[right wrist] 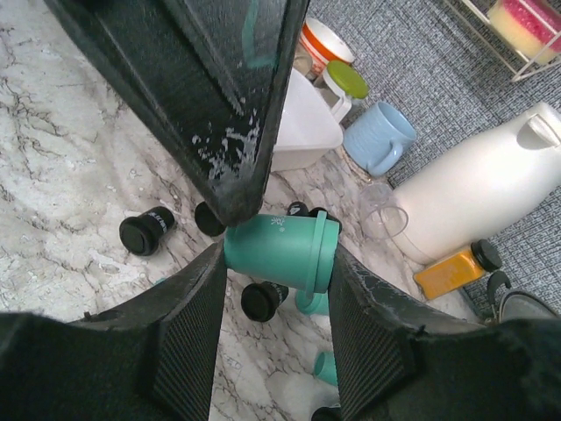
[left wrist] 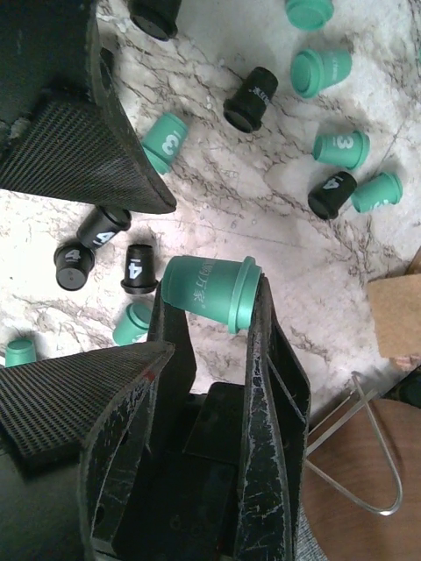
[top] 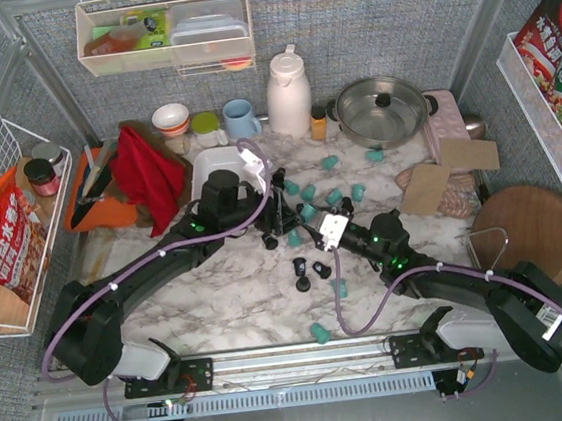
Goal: Mix the coffee capsules in the storage basket
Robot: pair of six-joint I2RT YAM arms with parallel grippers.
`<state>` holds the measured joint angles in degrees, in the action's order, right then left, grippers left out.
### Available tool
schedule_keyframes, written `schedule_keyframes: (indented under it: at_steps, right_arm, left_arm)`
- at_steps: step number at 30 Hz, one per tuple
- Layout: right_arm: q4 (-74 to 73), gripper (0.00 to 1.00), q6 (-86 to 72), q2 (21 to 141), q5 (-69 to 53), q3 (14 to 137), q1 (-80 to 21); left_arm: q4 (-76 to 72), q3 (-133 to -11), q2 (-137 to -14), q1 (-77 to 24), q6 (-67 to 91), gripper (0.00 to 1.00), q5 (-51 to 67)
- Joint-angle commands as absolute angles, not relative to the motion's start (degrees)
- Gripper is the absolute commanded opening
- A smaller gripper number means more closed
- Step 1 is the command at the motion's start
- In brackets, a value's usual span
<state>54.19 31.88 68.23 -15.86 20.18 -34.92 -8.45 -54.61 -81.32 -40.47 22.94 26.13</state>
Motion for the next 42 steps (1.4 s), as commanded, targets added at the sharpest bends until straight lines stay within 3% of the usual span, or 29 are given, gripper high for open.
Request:
schedule_keyframes:
  at_steps: [1, 12, 19, 26, 33, 42]
  right_arm:
    - [55.4, 0.39, 32.4, 67.1, -17.0, 20.4, -35.0]
    - [52.0, 0.39, 32.4, 64.3, -19.3, 21.0, -35.2]
    - [50.8, 0.42, 32.2, 64.5, -18.7, 21.8, -35.1]
    - [49.8, 0.57, 31.7, 64.3, -16.7, 22.2, -35.1]
    - [45.6, 0.83, 30.7, 62.4, -13.4, 22.4, -35.1]
    - [24.4, 0.86, 16.7, 52.0, -5.1, 25.8, -35.1]
  left_arm:
    - [-13.4, -54.5, -82.2, -41.2, 23.9, 0.69, 27.6]
    - [-17.0, -54.6, -84.7, -42.3, 25.5, 0.61, 27.7]
    - [-17.3, -55.0, -85.6, -42.7, 25.8, 0.49, 29.0]
    - [-17.0, -54.9, -84.7, -42.7, 25.4, 0.34, 28.4]
    - [-15.0, -55.4, -83.2, -42.6, 24.4, 0.30, 23.2]
    - [-6.4, -57.4, -82.1, -36.0, 22.8, 0.32, 1.7]
